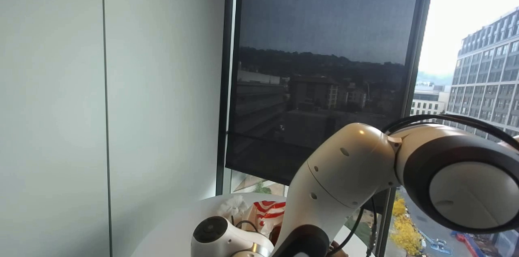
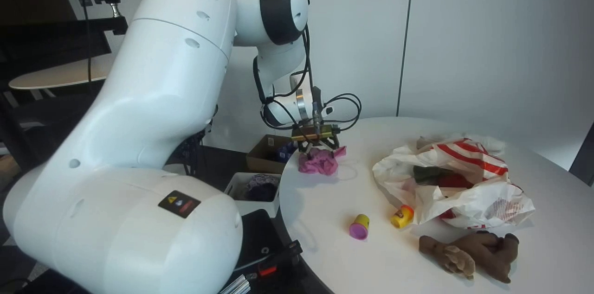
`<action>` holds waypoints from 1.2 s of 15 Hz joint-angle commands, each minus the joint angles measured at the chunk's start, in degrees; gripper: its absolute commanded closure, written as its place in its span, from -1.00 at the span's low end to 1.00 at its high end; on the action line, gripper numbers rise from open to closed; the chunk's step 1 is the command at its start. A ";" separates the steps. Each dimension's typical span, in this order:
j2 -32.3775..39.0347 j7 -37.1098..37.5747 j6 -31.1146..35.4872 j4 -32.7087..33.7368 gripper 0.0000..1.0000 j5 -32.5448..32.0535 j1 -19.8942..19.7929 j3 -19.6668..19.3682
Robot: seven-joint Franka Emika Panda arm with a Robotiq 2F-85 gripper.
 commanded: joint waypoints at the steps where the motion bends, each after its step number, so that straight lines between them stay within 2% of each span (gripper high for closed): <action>1: 4.75 -1.44 -2.06 5.12 -1.00 1.95 -2.01 2.46; 6: 7.01 -1.76 -2.75 6.90 -1.00 2.58 -3.53 3.18; 7: 7.09 -2.15 -2.75 6.94 -0.66 2.79 -4.02 3.51; 8: 7.02 -2.15 -2.96 6.87 -0.47 3.03 -4.30 3.63; 13: 5.03 -1.47 -3.08 5.09 0.29 2.92 -5.43 3.46; 16: 1.99 0.22 -2.54 2.51 0.72 2.48 -6.65 1.67; 18: -1.10 2.40 -0.79 0.02 0.80 2.20 -7.82 -0.09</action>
